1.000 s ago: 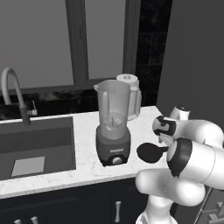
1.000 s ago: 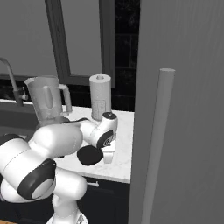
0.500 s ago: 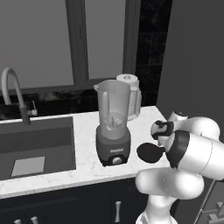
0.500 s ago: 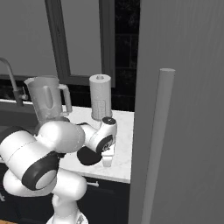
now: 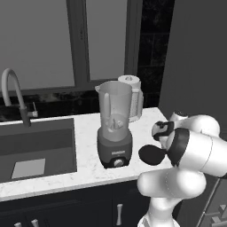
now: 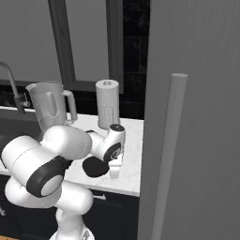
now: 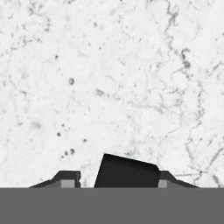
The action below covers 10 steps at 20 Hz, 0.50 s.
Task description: Close the lid blender by securely placing the lid on top.
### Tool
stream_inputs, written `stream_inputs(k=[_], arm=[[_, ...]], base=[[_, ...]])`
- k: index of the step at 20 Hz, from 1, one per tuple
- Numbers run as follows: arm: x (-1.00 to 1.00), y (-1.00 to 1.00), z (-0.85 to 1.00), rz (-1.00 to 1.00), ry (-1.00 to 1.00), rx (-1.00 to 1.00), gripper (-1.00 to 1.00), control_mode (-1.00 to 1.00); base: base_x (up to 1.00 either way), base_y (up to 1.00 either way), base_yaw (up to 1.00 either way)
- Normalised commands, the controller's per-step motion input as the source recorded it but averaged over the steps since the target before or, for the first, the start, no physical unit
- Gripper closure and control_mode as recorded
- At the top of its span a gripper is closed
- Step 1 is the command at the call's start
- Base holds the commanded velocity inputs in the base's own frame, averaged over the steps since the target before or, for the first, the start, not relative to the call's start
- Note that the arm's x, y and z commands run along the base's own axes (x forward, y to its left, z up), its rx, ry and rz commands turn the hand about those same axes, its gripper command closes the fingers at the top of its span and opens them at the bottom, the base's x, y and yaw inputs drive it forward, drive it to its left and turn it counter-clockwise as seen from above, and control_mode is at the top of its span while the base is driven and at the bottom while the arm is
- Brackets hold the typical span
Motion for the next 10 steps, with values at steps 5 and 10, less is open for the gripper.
stream_inputs(k=[5,10], arm=[[-0.23,0.24,0.33,-0.1,0.04,-0.02,1.0,-1.0],[-0.61,0.0,0.96,-0.15,0.0,0.04,1.0,-1.0]], base=[[0.0,0.0,0.0],[0.0,0.0,0.0]])
